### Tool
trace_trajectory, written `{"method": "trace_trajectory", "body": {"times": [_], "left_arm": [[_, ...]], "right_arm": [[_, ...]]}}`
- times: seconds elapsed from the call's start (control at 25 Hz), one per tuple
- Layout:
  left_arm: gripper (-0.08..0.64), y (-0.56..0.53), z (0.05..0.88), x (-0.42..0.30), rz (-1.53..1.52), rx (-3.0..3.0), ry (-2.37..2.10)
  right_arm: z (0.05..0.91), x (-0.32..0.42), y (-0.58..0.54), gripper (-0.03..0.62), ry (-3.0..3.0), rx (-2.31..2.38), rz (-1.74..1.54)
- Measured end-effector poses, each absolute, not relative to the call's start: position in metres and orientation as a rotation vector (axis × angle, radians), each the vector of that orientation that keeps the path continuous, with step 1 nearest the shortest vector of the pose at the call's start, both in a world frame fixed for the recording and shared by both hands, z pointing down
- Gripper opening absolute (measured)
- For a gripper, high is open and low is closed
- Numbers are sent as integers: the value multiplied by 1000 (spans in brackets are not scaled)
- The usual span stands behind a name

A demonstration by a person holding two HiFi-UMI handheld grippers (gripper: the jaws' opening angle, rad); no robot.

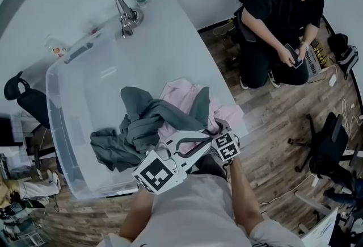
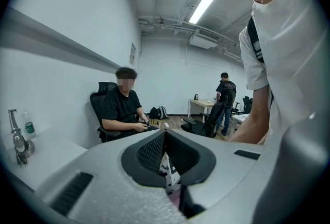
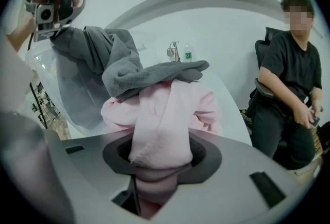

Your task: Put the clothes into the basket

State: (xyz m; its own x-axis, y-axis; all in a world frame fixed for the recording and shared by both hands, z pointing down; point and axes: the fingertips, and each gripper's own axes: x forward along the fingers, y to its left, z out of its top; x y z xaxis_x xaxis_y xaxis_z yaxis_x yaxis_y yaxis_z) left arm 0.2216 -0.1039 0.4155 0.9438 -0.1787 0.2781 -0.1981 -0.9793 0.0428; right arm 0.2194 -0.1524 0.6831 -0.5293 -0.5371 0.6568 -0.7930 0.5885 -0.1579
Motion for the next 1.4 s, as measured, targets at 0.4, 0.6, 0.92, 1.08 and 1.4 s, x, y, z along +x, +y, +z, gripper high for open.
{"method": "trace_trajectory", "body": {"times": [0.4, 0.6, 0.92, 1.08, 1.4], "left_arm": [[5, -108, 408, 206, 401, 3025, -370], [5, -111, 404, 197, 381, 3018, -411], [5, -114, 393, 181, 346, 3017, -486], [5, -116, 390, 169, 341, 3021, -534], [5, -120, 381, 140, 315, 3023, -647]], "right_arm": [[631, 203, -158, 164, -2382, 1071, 528], [600, 199, -164, 164, -2444, 1096, 484], [541, 190, -168, 163, -2555, 1128, 390], [516, 183, -169, 163, -2611, 1131, 352], [470, 166, -168, 160, -2731, 1117, 305]]}}
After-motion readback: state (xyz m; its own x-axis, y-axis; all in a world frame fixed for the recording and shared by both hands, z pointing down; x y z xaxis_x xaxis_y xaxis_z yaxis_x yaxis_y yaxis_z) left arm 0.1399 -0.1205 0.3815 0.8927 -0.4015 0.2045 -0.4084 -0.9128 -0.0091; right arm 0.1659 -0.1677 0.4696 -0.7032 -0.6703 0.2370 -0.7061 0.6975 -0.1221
